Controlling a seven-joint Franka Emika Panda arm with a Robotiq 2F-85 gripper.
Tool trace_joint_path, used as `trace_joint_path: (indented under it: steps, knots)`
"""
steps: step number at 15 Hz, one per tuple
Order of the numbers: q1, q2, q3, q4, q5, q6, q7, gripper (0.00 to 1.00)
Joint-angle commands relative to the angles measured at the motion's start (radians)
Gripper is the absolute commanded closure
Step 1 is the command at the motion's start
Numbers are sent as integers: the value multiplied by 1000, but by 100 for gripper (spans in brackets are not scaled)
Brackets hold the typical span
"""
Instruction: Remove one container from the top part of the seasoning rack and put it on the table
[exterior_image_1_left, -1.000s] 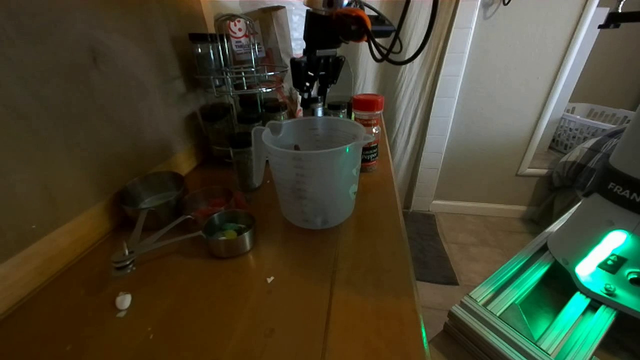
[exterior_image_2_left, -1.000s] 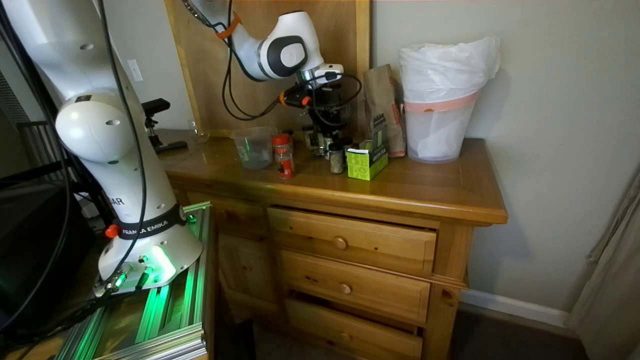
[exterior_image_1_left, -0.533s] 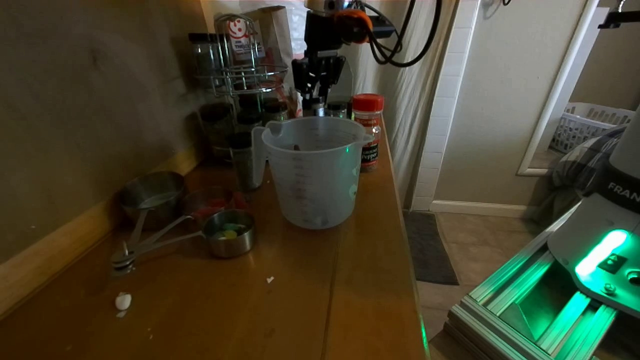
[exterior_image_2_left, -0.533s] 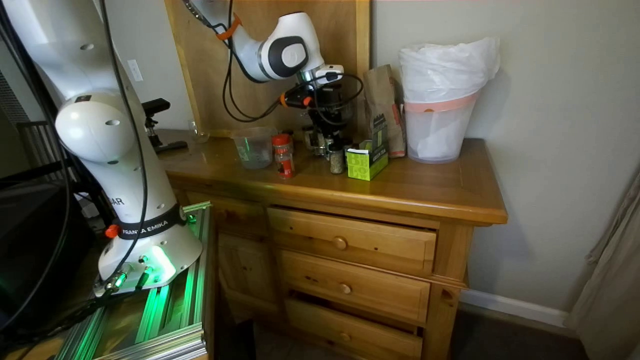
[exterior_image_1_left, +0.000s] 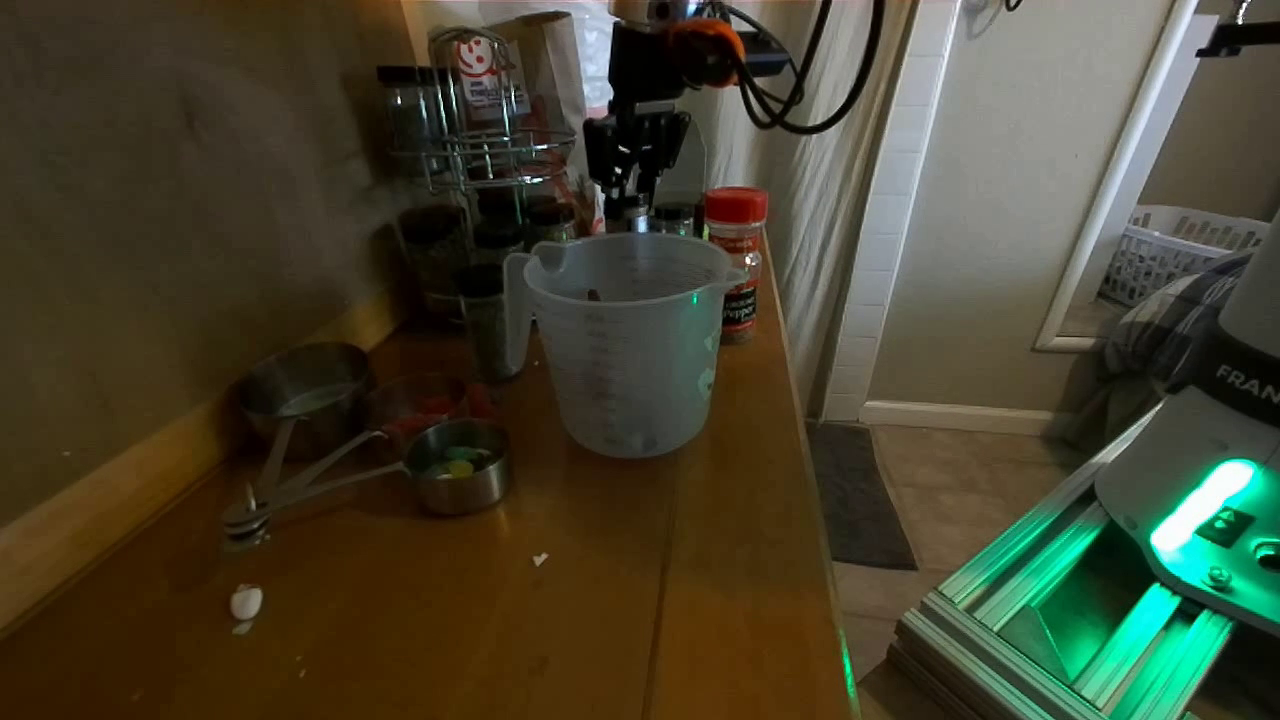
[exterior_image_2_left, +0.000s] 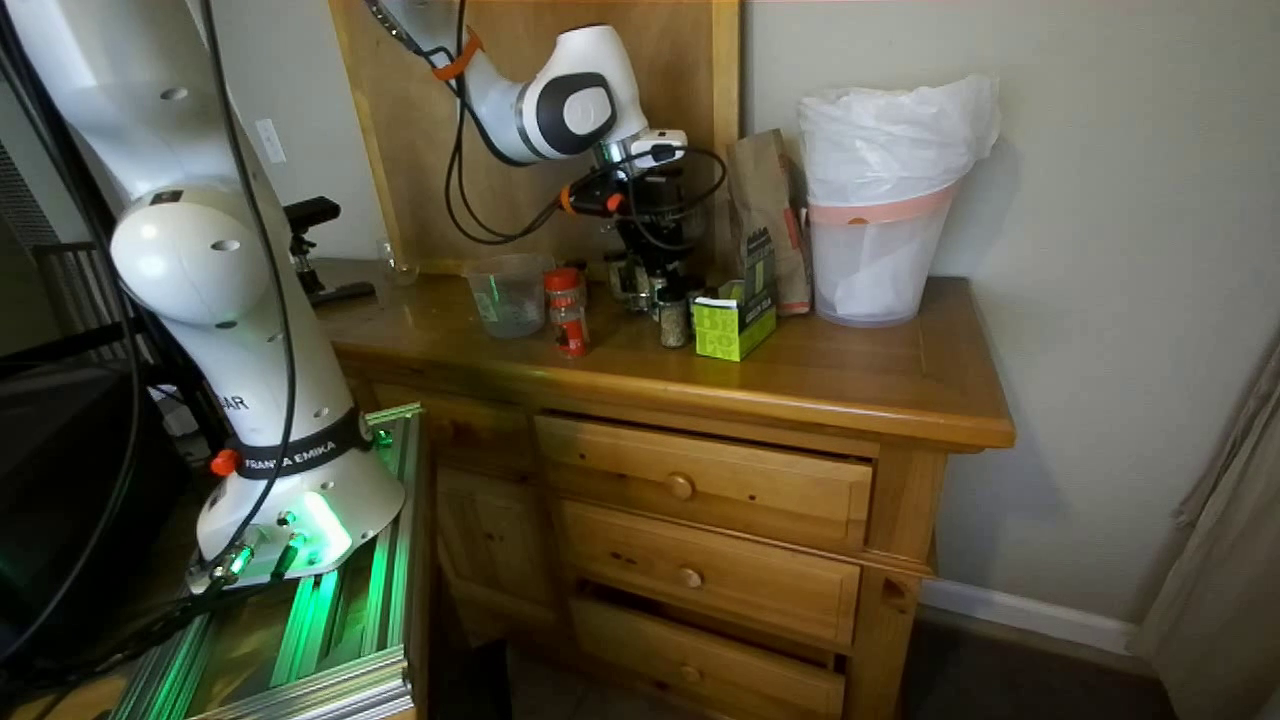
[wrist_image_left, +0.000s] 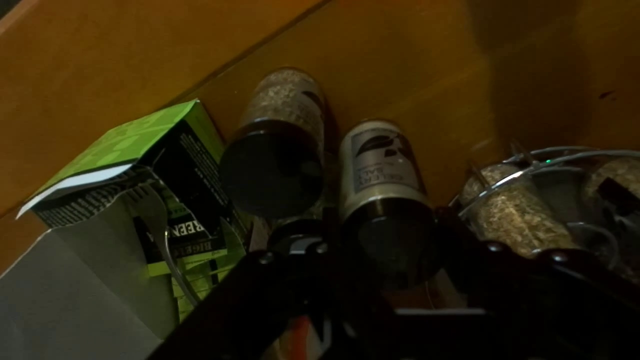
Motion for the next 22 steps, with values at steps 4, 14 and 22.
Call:
trace_joint_path:
  steps: [4, 14, 22]
  knots:
    - [15, 14, 11, 1, 83, 20, -140, 76]
    - [7, 44, 6, 2, 56, 30, -167, 76]
    - [-6, 41, -10, 3, 34, 47, -152, 76]
